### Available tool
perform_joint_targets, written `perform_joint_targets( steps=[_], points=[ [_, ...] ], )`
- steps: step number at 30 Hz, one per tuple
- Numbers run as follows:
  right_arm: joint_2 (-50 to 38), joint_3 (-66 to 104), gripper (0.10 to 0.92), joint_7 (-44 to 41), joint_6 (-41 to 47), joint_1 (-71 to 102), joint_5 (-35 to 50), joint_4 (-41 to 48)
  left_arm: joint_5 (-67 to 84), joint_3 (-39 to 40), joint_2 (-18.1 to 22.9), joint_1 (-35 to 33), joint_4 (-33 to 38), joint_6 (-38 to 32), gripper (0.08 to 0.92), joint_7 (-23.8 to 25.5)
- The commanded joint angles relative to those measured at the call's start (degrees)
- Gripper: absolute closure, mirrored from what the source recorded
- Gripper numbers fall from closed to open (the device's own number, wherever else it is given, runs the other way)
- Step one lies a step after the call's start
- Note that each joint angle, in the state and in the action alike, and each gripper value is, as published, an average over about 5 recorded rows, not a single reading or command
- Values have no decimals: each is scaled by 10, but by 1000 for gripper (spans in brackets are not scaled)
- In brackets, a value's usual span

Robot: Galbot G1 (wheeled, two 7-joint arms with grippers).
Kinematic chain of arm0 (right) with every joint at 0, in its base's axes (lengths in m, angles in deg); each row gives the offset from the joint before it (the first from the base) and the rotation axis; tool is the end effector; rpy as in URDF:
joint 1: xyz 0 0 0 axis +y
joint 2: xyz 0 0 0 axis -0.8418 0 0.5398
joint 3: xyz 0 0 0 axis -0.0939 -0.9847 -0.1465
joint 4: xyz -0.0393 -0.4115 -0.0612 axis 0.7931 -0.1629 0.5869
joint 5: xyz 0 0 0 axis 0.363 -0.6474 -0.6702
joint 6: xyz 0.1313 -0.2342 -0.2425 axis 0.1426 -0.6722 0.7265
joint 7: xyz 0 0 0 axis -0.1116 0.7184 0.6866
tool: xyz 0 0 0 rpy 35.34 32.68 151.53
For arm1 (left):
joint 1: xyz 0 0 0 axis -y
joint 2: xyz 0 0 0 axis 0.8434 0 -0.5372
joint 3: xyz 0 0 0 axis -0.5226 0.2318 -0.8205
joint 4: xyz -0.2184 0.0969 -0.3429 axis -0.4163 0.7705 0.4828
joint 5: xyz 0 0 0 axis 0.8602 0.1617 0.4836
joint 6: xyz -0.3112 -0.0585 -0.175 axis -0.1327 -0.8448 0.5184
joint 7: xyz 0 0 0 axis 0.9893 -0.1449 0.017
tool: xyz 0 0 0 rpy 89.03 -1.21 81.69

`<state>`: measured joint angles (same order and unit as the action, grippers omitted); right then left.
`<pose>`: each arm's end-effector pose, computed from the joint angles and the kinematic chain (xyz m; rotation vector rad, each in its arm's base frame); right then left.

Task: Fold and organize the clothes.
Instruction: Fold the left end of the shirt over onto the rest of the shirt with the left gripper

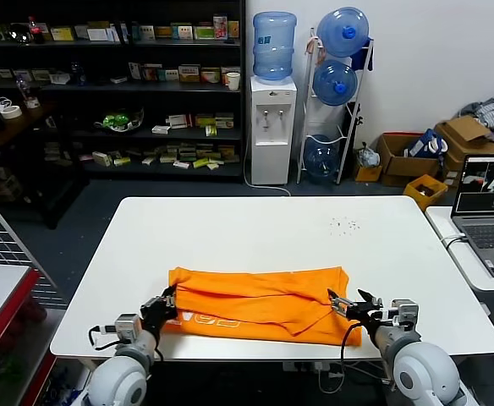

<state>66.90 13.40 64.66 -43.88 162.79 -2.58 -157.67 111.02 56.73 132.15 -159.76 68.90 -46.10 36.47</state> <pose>0.2516 -0.1188 -0.3373 0.1780 -2.5291 -0.1826 0.2522 0.0893 -0.3952 -0.0808 -2.7249 0.1273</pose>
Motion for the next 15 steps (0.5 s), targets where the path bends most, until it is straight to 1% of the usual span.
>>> perform_joint_targets(
  steps=[1,10,13,15],
  points=[
    [6,-11,203,-1,-3,-10,-2,4,57,-81,-152,-20,-9,7,892,2],
    [4,-9,203,-4,-6,-10,-3,1,78,-126,-233,-23,-77,4,892,14],
    [6,-7,203,-4,-7,-8,-3,0,72,-128,-248,-24,-93,1,892,14],
    [8,-7,203,-4,-7,-7,-4,-1,68,-130,-248,-26,-90,-2,892,13]
  ],
)
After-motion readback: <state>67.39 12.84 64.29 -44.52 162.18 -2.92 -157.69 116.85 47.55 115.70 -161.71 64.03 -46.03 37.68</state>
